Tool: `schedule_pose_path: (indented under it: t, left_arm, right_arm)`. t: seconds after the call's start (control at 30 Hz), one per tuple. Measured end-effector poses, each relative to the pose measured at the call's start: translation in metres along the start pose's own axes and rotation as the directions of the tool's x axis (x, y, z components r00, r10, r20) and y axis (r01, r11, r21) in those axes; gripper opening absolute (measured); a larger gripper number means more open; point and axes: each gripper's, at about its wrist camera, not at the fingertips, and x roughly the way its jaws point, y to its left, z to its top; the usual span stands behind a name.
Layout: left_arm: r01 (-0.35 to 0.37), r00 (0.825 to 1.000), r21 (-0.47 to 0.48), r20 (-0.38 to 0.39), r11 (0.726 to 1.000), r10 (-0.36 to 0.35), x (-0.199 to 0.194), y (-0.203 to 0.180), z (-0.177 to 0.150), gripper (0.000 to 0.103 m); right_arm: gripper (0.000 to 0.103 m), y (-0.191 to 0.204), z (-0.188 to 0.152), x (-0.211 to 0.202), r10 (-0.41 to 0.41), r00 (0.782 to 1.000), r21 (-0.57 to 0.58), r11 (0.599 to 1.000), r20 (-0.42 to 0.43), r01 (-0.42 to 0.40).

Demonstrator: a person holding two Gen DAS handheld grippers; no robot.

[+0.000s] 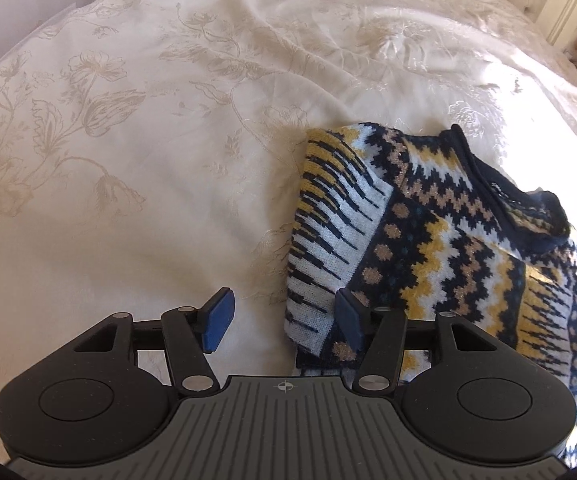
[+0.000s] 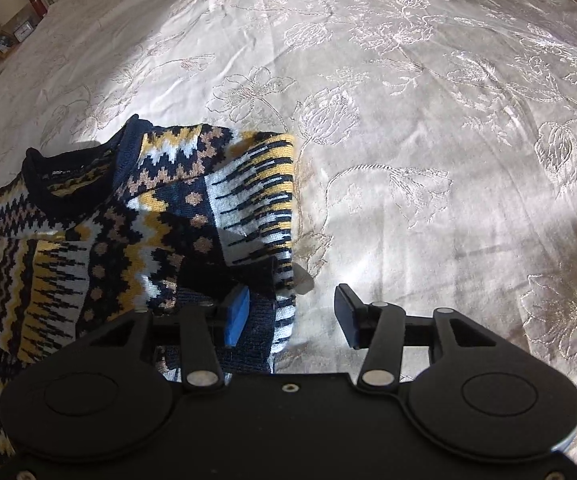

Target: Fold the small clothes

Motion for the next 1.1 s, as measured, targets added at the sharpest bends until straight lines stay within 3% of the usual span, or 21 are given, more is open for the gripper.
schedule_pose_path:
  t: [0.23,0.33,0.47,0.67,0.8,0.97,1.1]
  left_arm:
    - [0.016,0.999,0.033,0.044,0.999,-0.017,-0.028,0.001,-0.007,0.055]
    - [0.020,0.998,0.058,0.063,0.998,-0.024,-0.030,-0.005,-0.001,0.055]
    - [0.039,0.996,0.055,0.077,0.998,-0.043,-0.022,-0.015,0.011,0.055]
    - [0.017,0.997,0.143,0.073,0.990,-0.028,0.011,-0.033,0.036,0.055]
    - [-0.026,0.997,0.164,0.072,0.986,0.015,0.035,-0.030,0.052,0.055]
    - [-0.138,0.990,0.173,0.060,0.975,0.129,0.054,-0.008,0.069,0.055]
    - [-0.138,0.990,0.127,0.057,0.982,0.131,0.043,0.016,0.071,0.055]
  right_arm:
    - [0.072,0.009,-0.007,-0.016,0.031,0.999,-0.008,0.999,0.030,-0.031]
    - [0.073,0.017,-0.013,-0.021,0.048,0.998,-0.023,0.999,0.034,-0.047]
    - [0.073,0.027,-0.020,-0.026,0.068,0.997,-0.035,0.997,0.030,-0.067]
    - [0.078,0.040,-0.033,-0.036,0.075,0.997,-0.043,0.996,0.034,-0.073]
    - [0.078,0.046,-0.044,-0.041,0.067,0.997,-0.026,0.997,0.034,-0.066]
    - [0.078,0.053,-0.060,-0.046,0.051,0.998,-0.001,0.999,0.031,-0.051]
    - [0.082,0.059,-0.072,-0.051,0.038,0.999,0.017,0.999,0.028,-0.038]
